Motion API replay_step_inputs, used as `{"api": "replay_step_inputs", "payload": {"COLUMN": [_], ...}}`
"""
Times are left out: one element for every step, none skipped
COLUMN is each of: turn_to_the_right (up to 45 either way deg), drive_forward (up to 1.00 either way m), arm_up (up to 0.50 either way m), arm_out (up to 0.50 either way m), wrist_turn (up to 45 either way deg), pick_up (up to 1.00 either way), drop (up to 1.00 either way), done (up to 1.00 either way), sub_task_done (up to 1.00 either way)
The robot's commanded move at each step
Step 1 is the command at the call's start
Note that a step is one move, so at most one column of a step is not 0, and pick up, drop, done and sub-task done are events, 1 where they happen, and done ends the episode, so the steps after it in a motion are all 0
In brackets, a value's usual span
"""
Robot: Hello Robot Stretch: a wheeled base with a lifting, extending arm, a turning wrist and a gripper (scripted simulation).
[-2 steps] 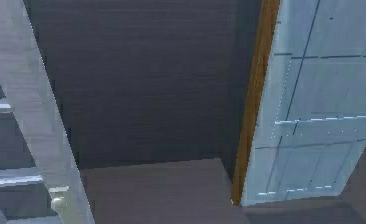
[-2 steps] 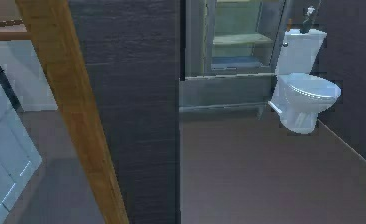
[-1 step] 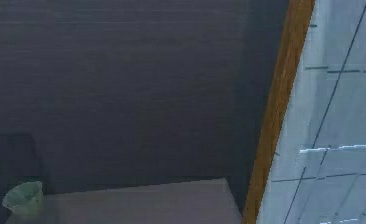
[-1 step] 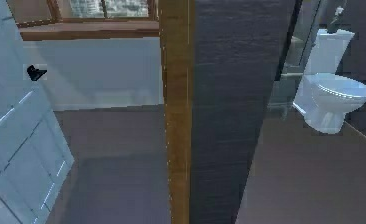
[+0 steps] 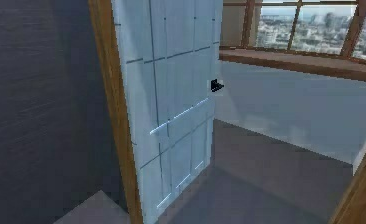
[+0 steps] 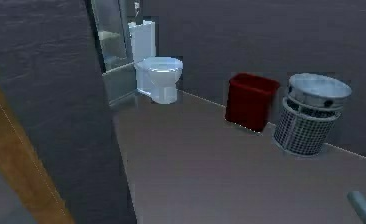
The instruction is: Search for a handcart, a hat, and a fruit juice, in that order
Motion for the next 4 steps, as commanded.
{"api": "replay_step_inputs", "payload": {"turn_to_the_right": [0.0,36.0,0.0,21.0], "drive_forward": [0.50,0.00,1.00,0.00], "arm_up": [0.00,0.00,0.00,0.00], "arm_out": [0.00,0.00,0.00,0.00], "wrist_turn": [0.0,0.0,0.0,0.0], "pick_up": [0.00,0.00,0.00,0.00], "drop": [0.00,0.00,0.00,0.00], "done": [0.00,0.00,0.00,0.00], "sub_task_done": [0.00,0.00,0.00,0.00]}}
